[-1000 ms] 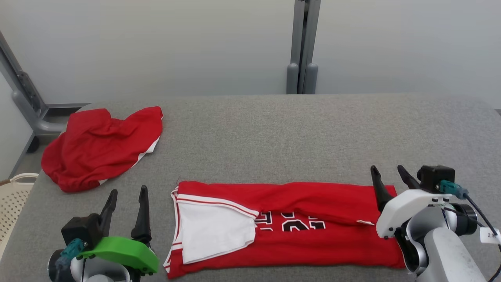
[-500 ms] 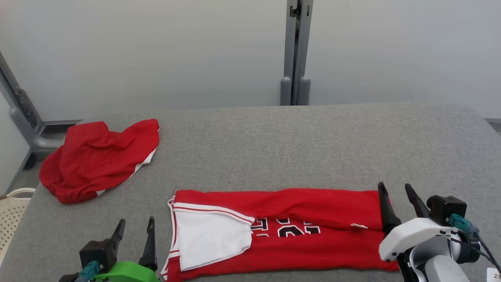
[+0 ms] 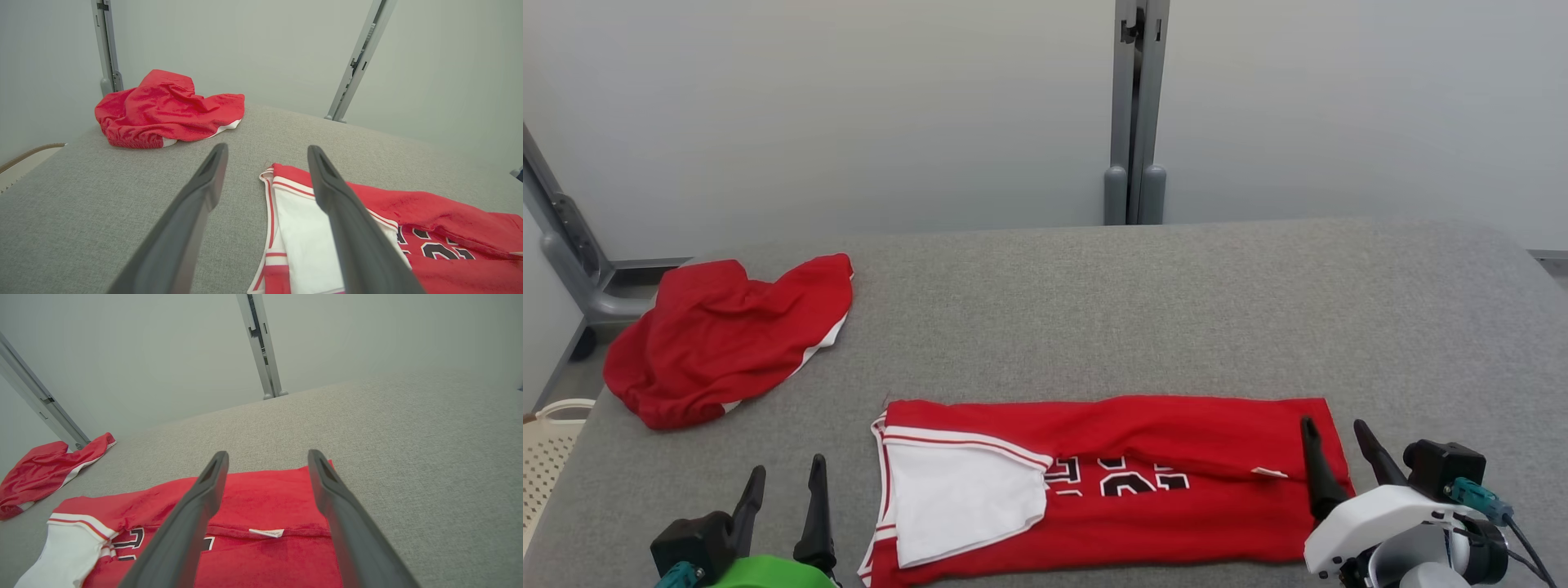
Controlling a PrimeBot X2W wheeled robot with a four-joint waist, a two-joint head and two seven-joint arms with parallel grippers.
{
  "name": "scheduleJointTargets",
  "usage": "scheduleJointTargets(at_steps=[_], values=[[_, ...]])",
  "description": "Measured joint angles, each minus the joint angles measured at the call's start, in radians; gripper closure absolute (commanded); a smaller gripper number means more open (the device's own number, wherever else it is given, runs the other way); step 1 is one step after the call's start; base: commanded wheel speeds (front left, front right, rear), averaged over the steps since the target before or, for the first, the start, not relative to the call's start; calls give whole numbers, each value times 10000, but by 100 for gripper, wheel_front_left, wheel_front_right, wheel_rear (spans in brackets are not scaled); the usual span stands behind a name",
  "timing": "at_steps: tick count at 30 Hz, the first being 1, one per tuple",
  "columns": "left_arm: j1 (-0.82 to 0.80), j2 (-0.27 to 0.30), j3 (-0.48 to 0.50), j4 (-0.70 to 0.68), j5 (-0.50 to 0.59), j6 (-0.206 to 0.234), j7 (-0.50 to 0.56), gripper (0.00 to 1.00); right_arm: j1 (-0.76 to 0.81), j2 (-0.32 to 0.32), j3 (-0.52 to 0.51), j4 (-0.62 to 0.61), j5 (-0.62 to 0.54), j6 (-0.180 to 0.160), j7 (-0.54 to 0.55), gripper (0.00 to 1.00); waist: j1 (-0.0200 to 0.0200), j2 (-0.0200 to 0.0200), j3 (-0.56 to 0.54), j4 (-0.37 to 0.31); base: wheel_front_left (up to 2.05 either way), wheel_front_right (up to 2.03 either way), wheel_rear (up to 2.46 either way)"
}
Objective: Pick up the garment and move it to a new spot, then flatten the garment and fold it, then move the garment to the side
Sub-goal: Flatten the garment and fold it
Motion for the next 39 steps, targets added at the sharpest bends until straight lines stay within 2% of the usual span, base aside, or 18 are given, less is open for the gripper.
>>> scheduleJointTargets(at_steps=[9, 14, 28, 31, 34, 35, 39], values=[[122, 65, 40, -485, 249, -293, -19, 0, -8, -6, 102, 192, 326, 0, -6, 0, 0, 0, 128, 229, 0, 0, 0], [139, 219, -90, -422, 583, -186, -33, 0, -55, 4, 201, 284, 604, 0, -63, 0, 0, 0, 215, 332, 0, 0, 0], [137, 182, -257, -332, 627, -104, 44, 0, -244, 6, -65, 675, 688, 0, 21, 0, 0, 0, 145, 329, 0, 0, 0], [137, 169, -278, -334, 625, -102, 44, 0, -389, -10, -224, 677, 779, -2, 593, 0, 0, 0, 151, 331, 0, 0, 0], [137, 165, -293, -336, 625, -102, 44, 0, -639, 19, -552, 790, 500, 0, 1933, 0, 0, 0, 183, 331, 0, 0, 0], [137, 165, -293, -336, 625, -102, 44, 0, -639, 19, -552, 790, 500, 0, 1933, 0, 0, 0, 183, 331, 0, 0, 0], [138, 161, -322, -368, 612, -102, 44, 0, -967, 6, -1553, 1026, -587, -4, 4497, 0, 0, 0, 259, 332, 0, 0, 0]])
